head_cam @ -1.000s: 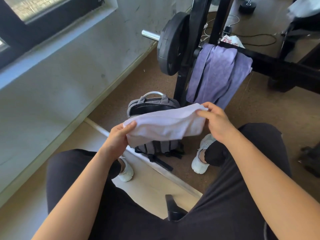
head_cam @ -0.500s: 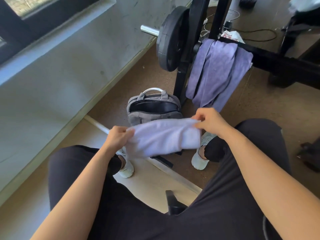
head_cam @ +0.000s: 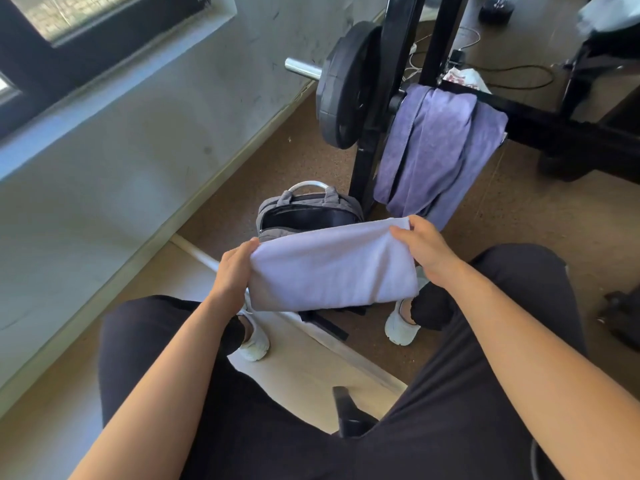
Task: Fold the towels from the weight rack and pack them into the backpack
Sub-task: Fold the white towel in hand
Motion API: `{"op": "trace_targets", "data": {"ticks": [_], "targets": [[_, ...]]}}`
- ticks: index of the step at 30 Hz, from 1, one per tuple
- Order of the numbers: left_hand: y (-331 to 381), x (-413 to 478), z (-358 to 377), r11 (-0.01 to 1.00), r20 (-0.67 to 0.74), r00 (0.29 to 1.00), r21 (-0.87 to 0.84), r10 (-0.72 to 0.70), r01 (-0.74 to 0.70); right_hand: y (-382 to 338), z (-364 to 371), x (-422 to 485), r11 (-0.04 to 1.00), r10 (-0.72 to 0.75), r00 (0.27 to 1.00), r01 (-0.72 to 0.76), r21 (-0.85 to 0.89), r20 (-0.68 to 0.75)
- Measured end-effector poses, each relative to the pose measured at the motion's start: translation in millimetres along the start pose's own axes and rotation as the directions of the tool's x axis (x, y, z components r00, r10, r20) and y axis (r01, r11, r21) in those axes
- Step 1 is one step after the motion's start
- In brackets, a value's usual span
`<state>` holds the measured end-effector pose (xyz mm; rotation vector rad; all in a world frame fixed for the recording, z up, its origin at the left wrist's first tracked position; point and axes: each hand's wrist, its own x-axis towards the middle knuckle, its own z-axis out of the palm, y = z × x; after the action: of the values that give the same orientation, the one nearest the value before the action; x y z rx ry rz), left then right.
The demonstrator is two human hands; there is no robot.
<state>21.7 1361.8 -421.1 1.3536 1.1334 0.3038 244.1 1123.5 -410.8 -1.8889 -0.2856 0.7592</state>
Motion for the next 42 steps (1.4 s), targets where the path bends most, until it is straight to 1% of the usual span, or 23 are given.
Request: {"op": "trace_targets", "data": {"ticks": [2,3,5,6,7,9,12,14,18,21,24,27,29,31,32,33,35,37,38,39,40,41,42], "targets": [[-2.9,1.0,1.9,0.962,0.072,0.971,-0.136,-0.229,0.237,1.1,2.4,-0.6,1.0,-0.004,1.0,0.004,0.008,-0.023],[-3.1,-0.2,1.1,0.938,0.15,0.946,-0.155,-0.289,0.311,0.5,3.3,-1.6,1.0,-0.013,0.999,0.013,0.001,-0.034],[-1.4,-4.0,-1.3,0.918,0.321,0.887,-0.104,-0.332,0.381,-0.4,4.4,-3.0,0.999,-0.026,0.998,0.025,-0.025,-0.05],[-0.8,-5.6,-2.1,0.924,0.373,0.867,-0.058,-0.331,0.378,0.3,4.7,-3.1,0.999,-0.032,0.998,0.03,-0.034,-0.055],[0.4,-7.2,-2.6,0.934,0.396,0.861,-0.023,-0.32,0.357,0.7,5.2,-3.3,0.998,-0.045,0.997,0.043,-0.035,-0.058],[-0.6,-9.9,0.0,0.962,0.4,0.882,-0.006,-0.249,0.275,0.1,5.5,-4.3,0.996,-0.077,0.994,0.074,-0.04,-0.079],[-5.6,-8.4,7.7,0.993,0.313,0.943,-0.01,-0.109,0.118,0.3,9.0,-6.7,0.991,-0.124,0.987,0.117,-0.07,-0.106],[-3.8,-13.7,14.5,0.998,0.293,0.956,-0.04,-0.024,0.037,-2.1,16.5,-13.6,0.982,-0.163,0.982,0.152,-0.113,-0.098],[-4.2,-29.4,34.4,0.994,0.372,0.922,-0.016,0.109,-0.111,-5.0,45.2,-31.3,0.967,-0.222,0.975,0.22,-0.13,-0.002],[-5.4,-41.4,50.2,0.979,0.42,0.89,0.024,0.176,-0.205,-8.3,67.8,-43.9,0.963,-0.249,0.962,0.258,-0.075,0.113],[-2.1,-47.3,54.6,0.976,0.449,0.873,0.008,0.192,-0.219,-12.2,76.1,-50.6,0.974,-0.222,0.942,0.227,0.009,0.25],[-1.2,-43.4,50.2,0.983,0.487,0.854,-0.074,0.183,-0.168,-10.2,74.6,-50.3,0.986,-0.16,0.938,0.167,0.005,0.307],[-0.9,-41.9,48.7,0.984,0.541,0.822,-0.074,0.178,-0.164,-7.0,76.1,-48.5,0.986,-0.148,0.948,0.163,-0.029,0.282],[-0.6,-43.3,48.5,0.978,0.577,0.794,-0.044,0.191,-0.203,-3.9,77.3,-45.1,0.983,-0.156,0.963,0.174,-0.066,0.218],[0.1,-44.1,49.0,0.973,0.57,0.795,-0.041,0.209,-0.227,-3.6,76.4,-43.3,0.985,-0.156,0.968,0.168,-0.048,0.196],[0.7,-44.0,49.5,0.968,0.529,0.815,-0.053,0.234,-0.244,-3.2,74.5,-41.0,0.99,-0.138,0.973,0.138,0.009,0.185],[-0.1,-39.1,49.3,0.957,0.348,0.892,-0.091,0.289,-0.274,-2.7,70.4,-37.2,0.979,-0.07,0.978,0.03,0.2,0.195],[-2.3,-30.3,46.4,0.954,0.163,0.941,-0.076,0.297,-0.289,-2.7,67.7,-34.7,0.912,-0.004,0.968,-0.1,0.398,0.251],[-2.3,-27.8,45.1,0.961,0.109,0.955,-0.058,0.274,-0.269,-3.9,66.2,-34.1,0.863,0.02,0.96,-0.158,0.48,0.28],[-2.5,-26.4,43.4,0.975,0.09,0.971,-0.054,0.221,-0.217,-5.0,64.0,-33.5,0.813,0.037,0.952,-0.206,0.545,0.305],[-2.9,-25.7,42.0,0.989,0.115,0.984,-0.061,0.139,-0.132,-6.5,61.2,-32.9,0.763,0.044,0.943,-0.245,0.598,0.331],[-3.1,-25.4,41.2,0.996,0.177,0.983,-0.085,0.038,-0.023,-7.9,58.7,-32.4,0.716,0.038,0.933,-0.275,0.642,0.358],[-3.7,-25.9,40.6,0.988,0.278,0.959,-0.12,-0.056,0.093,-8.9,56.8,-32.1,0.679,0.023,0.925,-0.293,0.673,0.38]]}}
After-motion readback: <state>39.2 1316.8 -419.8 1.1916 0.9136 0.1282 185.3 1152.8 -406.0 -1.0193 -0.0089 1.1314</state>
